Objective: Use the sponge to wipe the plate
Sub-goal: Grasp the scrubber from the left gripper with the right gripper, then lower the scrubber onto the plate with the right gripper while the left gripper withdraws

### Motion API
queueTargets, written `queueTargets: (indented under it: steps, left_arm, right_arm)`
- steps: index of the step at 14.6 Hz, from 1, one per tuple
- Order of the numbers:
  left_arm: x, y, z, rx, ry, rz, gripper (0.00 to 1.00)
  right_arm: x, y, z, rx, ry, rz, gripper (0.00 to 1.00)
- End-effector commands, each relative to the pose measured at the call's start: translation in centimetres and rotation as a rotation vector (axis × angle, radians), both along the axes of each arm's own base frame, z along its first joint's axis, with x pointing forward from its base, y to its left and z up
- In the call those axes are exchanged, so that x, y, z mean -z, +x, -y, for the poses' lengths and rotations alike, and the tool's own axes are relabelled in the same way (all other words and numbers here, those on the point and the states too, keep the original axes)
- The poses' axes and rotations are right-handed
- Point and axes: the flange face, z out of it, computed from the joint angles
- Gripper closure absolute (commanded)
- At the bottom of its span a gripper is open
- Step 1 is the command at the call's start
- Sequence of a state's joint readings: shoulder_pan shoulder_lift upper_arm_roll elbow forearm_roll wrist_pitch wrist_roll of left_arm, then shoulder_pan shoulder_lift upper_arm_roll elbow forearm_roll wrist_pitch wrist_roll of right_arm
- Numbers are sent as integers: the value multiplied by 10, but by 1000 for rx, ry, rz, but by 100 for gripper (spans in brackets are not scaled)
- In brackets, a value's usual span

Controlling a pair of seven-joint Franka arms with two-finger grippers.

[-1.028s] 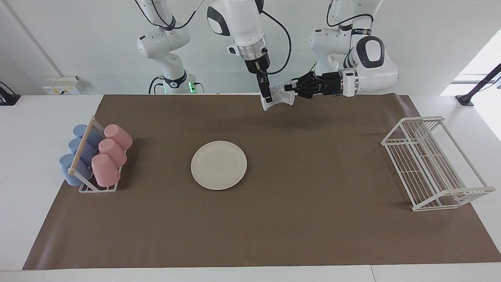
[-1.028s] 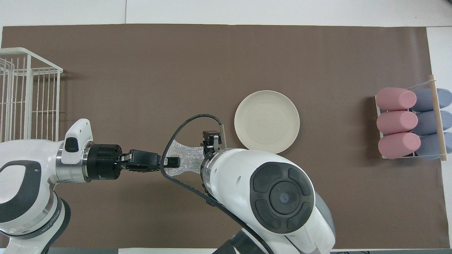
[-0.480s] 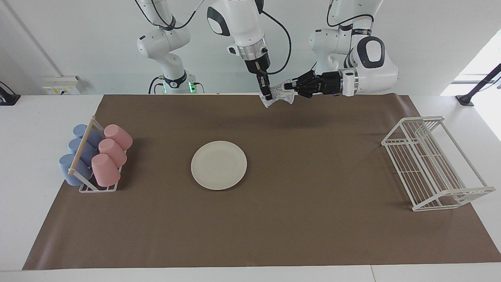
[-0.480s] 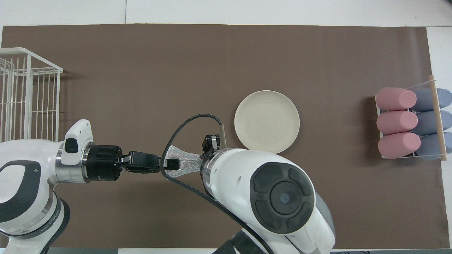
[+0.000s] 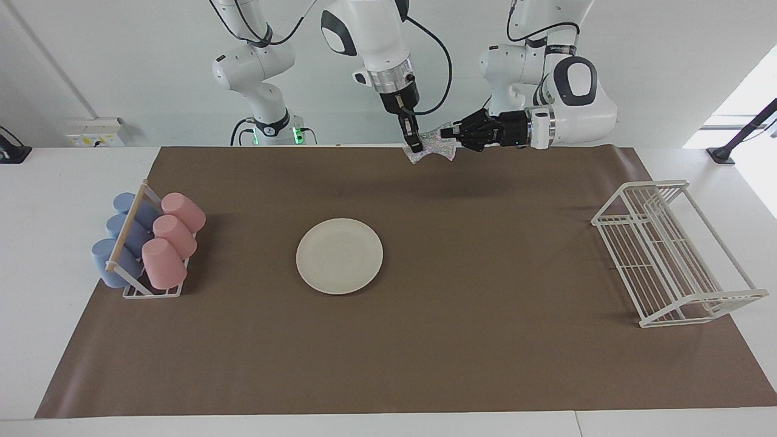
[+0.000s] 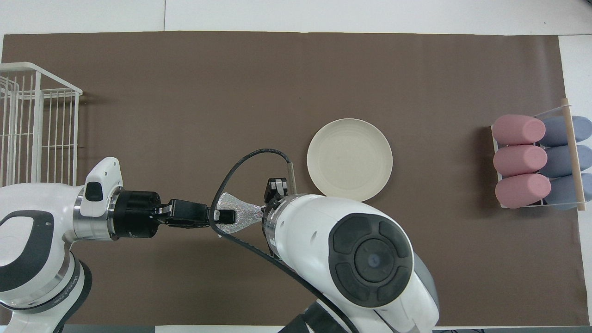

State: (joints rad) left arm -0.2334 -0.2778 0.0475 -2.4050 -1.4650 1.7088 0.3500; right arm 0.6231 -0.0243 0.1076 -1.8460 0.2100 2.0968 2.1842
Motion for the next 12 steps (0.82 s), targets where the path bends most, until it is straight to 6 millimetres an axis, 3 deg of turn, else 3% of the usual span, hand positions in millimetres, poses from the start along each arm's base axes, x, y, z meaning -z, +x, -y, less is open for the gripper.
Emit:
queueTargets:
  steps: [1, 2, 6, 8, 10, 12]
  left_arm:
    - [-4, -9, 0, 9, 0, -13, 9]
    - [-4, -10, -1, 11, 8, -31, 0]
    - [-2, -11, -3, 20, 22, -33, 0]
    - [-2, -11, -4, 24, 32, -31, 0]
    - [0, -11, -5, 27, 51, -31, 0]
    - [3, -10, -13, 35, 110, -36, 0]
  right_arm:
    - [-2, 0, 4, 6, 32, 16, 100]
    - [-1, 3, 6, -2, 38, 33, 100]
    - [6, 15, 23, -35, 17, 46, 100]
    - [36, 36, 58, -119, -27, 65, 100]
    - [82, 66, 90, -189, -58, 101, 100]
    - [124, 81, 109, -280, -91, 104, 100]
